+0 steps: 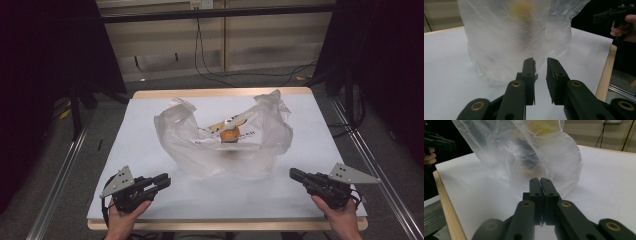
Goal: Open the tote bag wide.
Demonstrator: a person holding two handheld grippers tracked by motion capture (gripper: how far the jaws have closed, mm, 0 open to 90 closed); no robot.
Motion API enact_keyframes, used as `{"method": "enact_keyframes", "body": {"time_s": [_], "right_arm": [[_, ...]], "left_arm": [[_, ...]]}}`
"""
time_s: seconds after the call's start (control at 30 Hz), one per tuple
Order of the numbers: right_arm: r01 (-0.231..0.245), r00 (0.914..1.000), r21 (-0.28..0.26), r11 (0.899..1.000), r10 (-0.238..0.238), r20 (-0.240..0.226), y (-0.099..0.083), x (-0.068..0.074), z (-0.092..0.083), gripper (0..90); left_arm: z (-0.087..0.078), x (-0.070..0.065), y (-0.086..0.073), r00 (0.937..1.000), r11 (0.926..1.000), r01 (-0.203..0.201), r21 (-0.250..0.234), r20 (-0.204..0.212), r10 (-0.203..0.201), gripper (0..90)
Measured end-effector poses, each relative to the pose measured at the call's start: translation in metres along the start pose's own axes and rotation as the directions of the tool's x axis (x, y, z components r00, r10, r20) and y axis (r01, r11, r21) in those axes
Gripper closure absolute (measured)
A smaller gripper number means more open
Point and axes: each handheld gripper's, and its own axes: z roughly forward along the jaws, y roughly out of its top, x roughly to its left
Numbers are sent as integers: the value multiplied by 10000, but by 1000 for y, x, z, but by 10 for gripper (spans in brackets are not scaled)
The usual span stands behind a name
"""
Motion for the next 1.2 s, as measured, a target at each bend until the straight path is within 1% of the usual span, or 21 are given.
{"method": "enact_keyframes", "body": {"time_s": [0.03,0.07,0.1,0.13,0.23,0.27,0.3,0.33,0.47,0.5,0.57,0.6,0.67,0.73,0.77,0.83,0.87,0.93,0.97,1.07,1.2], "right_arm": [[-2,10000,-8,10000,2,-21,1,1,0,900],[-13,9999,48,10000,14,-132,2,2,0,900],[-20,9998,94,10000,22,-191,3,2,0,900],[-39,9990,107,9999,43,-442,3,4,1,900],[79,9974,177,9998,-66,-719,7,7,3,900],[115,9974,184,9998,-101,-716,8,9,4,900],[124,9974,193,9997,-110,-712,9,9,4,900],[82,9970,175,9998,-68,-769,11,10,5,900],[9,9957,220,9998,11,-931,14,12,7,900],[-12,9956,220,9998,33,-932,15,13,8,900],[-87,9936,282,9996,118,-1120,20,16,9,900],[-164,9930,306,9994,198,-1168,22,17,9,900],[-200,9908,325,9993,242,-1332,25,19,10,900],[-167,9889,318,9994,212,-1471,30,21,10,900],[-128,9881,286,9995,171,-1530,32,22,11,900],[-110,9876,298,9995,155,-1561,35,23,11,900],[-24,9863,155,9999,49,-1649,40,26,12,900],[15,9854,84,10000,-1,-1701,46,29,11,900],[2,9843,59,10000,8,-1765,49,30,10,900],[68,9795,-98,9999,-86,-2011,59,34,11,900],[298,9756,-67,9995,-306,-2172,72,40,17,900]], "left_arm": [[1,1,-1,9997,9998,164,132,174,-166,830],[3,0,-2,9993,9989,376,267,-2,-376,861],[5,0,-3,9974,9981,453,411,535,-475,885],[6,-2,-3,9979,9984,325,468,542,-350,900],[7,-6,2,9968,9989,30,468,799,-67,900],[7,-8,3,9962,9992,52,400,869,-86,900],[7,-11,5,9976,9990,-21,452,697,-11,900],[8,-11,6,9945,9991,-37,423,1050,-8,900],[8,-15,10,9915,9992,102,382,1294,-151,900],[8,-16,13,9893,9993,115,351,1452,-165,900],[9,-18,17,9895,9995,71,319,1443,-117,900],[10,-19,20,9871,9995,117,301,1594,-164,900],[11,-20,22,9883,9993,4,369,1523,-60,900],[15,-24,28,9859,9993,-142,351,1672,81,900],[15,-26,30,9867,9991,-173,382,1621,108,900],[17,-27,32,9845,9993,-198,326,1747,138,900],[18,-30,36,9822,9990,-275,348,1867,206,900],[19,-32,39,9825,9987,-370,352,1838,299,900],[20,-34,45,9797,9989,-416,205,1971,368,900],[23,-39,60,9774,9982,-602,39,2031,582,900],[29,-45,76,9725,9964,-797,-298,2169,843,900]]}}
